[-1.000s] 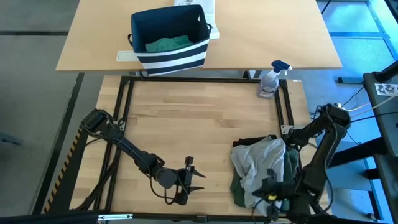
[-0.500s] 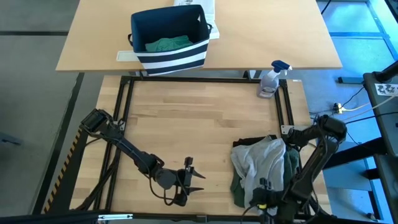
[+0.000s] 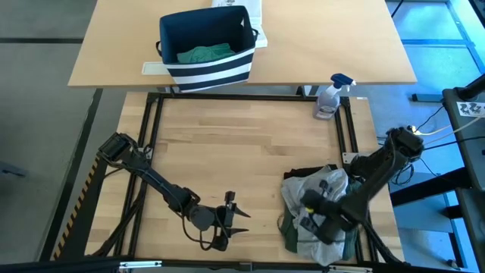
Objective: Fold Laundry from Bin
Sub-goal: Stack the folded gray shirt on top of the folded green polo shirt, then fold the blue shorts
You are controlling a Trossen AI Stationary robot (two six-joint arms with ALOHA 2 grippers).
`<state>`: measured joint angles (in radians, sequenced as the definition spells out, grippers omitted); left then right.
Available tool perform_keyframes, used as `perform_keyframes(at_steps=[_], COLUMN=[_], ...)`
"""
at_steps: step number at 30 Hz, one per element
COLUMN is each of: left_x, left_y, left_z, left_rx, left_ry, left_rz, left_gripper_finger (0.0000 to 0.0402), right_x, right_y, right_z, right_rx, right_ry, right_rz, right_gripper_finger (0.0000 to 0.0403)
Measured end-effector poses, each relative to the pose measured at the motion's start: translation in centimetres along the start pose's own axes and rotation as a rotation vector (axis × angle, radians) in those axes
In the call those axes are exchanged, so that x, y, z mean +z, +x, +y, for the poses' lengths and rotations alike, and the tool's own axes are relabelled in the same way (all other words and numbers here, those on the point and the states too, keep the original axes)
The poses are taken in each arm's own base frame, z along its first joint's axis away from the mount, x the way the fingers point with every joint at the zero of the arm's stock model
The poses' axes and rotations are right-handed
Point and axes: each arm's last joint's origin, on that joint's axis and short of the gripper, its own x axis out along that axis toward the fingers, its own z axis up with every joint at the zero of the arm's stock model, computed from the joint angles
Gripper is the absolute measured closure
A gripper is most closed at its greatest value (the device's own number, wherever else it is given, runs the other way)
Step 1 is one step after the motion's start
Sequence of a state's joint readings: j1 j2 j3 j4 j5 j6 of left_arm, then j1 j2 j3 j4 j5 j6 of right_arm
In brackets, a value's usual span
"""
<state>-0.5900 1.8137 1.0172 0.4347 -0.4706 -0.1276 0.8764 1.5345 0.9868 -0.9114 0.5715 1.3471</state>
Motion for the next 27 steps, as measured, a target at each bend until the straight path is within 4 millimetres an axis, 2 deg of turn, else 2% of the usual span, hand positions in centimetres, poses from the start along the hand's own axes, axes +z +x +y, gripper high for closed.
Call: perform_keyframes(at_steps=[3,6,8,11,14,18,23,27], left_x=[0.0,0.0,0.0,0.0,0.4,2.7,6.3,8.5], left_y=[0.0,0.0,0.0,0.0,-0.2,-1.9,-5.4,-8.0], left_z=[0.0,0.0,0.0,0.0,0.1,0.5,1.5,3.6], left_rx=[0.001,0.0,0.0,0.001,-0.001,-0.012,0.022,0.151], left_ry=[0.0,0.0,0.0,0.0,0.001,-0.012,0.032,0.067], left_rz=[0.0,0.0,0.0,0.0,-0.007,-0.072,-0.155,-0.169], left_gripper_finger=[0.0206,0.0206,0.0206,0.0206,0.0206,0.0206,0.0206,0.0207], right_x=[-0.1,-0.4,-0.3,0.3,1.3,3.0,5.5,8.1], right_y=[2.6,4.9,5.6,5.6,4.1,0.7,-4.5,-6.4], right_z=[-0.8,-0.9,-0.8,-0.6,-0.5,-0.5,-0.6,-1.0], right_rx=[0.022,0.127,0.193,0.22,0.214,0.246,0.292,0.211], right_ry=[0.012,0.034,0.048,0.042,0.044,0.045,-0.023,-0.103], right_rz=[0.069,0.072,0.051,0.032,-0.013,-0.045,-0.284,-0.509], right_gripper_finger=[0.0402,0.0402,0.0402,0.0402,0.0402,0.0402,0.0402,0.0402])
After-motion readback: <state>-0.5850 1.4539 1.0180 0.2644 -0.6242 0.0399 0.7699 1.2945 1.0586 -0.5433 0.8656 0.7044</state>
